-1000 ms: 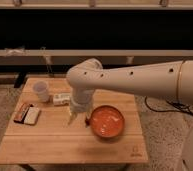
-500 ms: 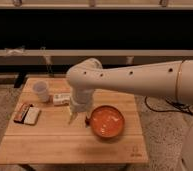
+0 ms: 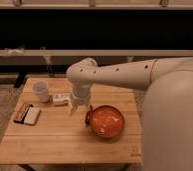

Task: Place the pepper on the white sponge

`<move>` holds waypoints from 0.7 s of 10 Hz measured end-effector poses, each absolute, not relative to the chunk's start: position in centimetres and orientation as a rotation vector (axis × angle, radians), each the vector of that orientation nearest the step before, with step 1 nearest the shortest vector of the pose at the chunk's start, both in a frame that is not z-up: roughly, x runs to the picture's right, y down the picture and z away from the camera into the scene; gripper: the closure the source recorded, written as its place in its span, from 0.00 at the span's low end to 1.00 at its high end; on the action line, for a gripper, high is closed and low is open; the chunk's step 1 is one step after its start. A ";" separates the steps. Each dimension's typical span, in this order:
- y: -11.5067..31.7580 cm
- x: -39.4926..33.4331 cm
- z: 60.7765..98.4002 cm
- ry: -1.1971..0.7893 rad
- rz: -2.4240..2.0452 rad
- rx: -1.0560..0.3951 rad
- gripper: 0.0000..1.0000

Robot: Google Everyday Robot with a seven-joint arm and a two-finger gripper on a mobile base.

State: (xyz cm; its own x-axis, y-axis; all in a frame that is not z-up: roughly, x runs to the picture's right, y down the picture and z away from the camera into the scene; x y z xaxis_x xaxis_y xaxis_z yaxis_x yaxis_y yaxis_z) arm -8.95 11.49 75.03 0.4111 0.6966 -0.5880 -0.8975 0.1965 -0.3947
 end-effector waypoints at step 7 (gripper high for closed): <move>9.3 -9.8 83.2 0.335 1.127 -0.707 0.35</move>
